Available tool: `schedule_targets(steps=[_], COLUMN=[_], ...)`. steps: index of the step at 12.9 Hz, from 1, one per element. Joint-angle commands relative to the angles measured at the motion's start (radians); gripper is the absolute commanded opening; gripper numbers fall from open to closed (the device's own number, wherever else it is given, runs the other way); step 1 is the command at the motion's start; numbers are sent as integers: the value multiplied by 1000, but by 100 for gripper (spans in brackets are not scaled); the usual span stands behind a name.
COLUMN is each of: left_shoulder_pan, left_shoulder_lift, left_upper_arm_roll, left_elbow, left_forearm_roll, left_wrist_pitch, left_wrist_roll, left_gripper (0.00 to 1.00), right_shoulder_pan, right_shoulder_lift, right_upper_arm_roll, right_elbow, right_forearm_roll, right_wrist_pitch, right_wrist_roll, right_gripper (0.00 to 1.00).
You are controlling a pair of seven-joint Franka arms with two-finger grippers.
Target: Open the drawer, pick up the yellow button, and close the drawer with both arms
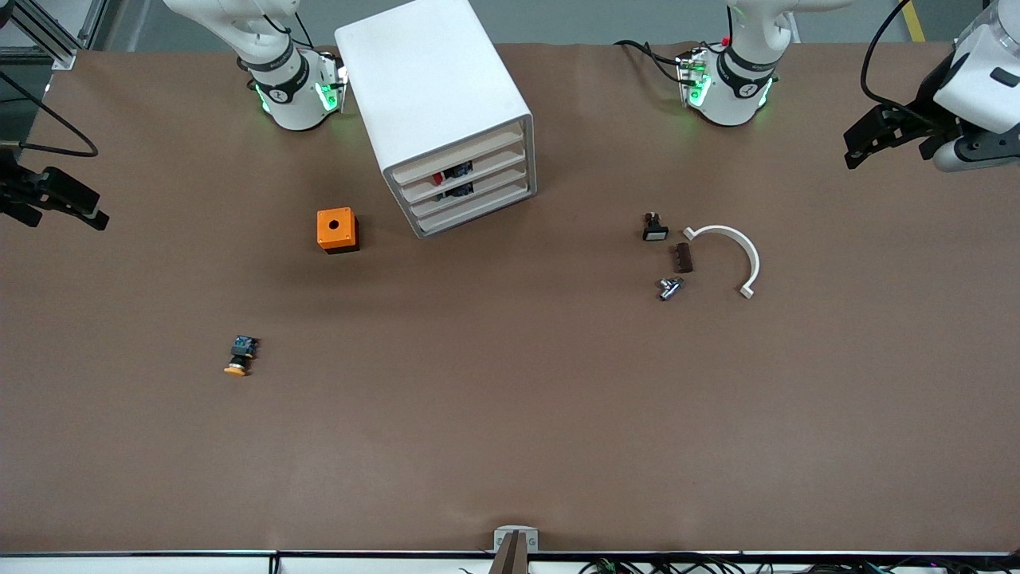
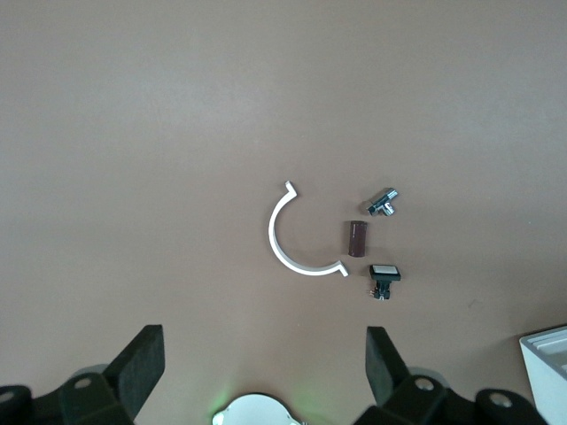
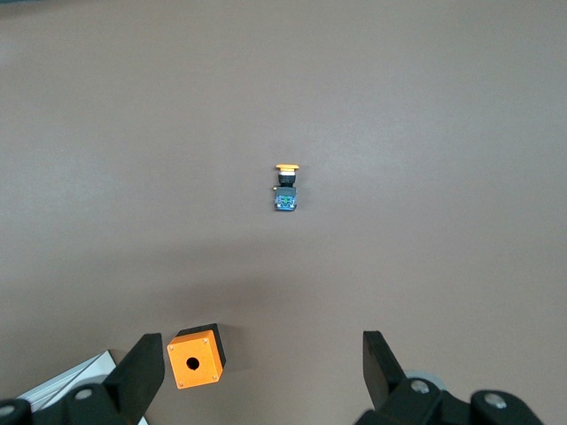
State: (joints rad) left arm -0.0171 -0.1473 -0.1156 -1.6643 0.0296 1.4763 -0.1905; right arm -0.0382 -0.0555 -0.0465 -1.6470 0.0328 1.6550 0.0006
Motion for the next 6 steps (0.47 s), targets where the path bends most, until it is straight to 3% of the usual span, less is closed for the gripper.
schedule_targets(steps=[1,6], left_shoulder_pan=[3,5], left_shoulder_lift=[-23,-9], left_upper_arm_roll=[2,5], left_elbow=[-25,6], left_forearm_roll=[-20,-17], left_wrist_pitch=[29,21], left_wrist_roll=[33,71], left_gripper=[100,100], right_shoulder_pan=[-23,-39], right_shoulder_lift=[-15,-15], right_upper_arm_roll=[17,17], right_elbow=[-7,-10], right_forearm_roll=[-8,-8], right_wrist_pitch=[-3,2], right_wrist_roll=[16,18], right_gripper=[99,99])
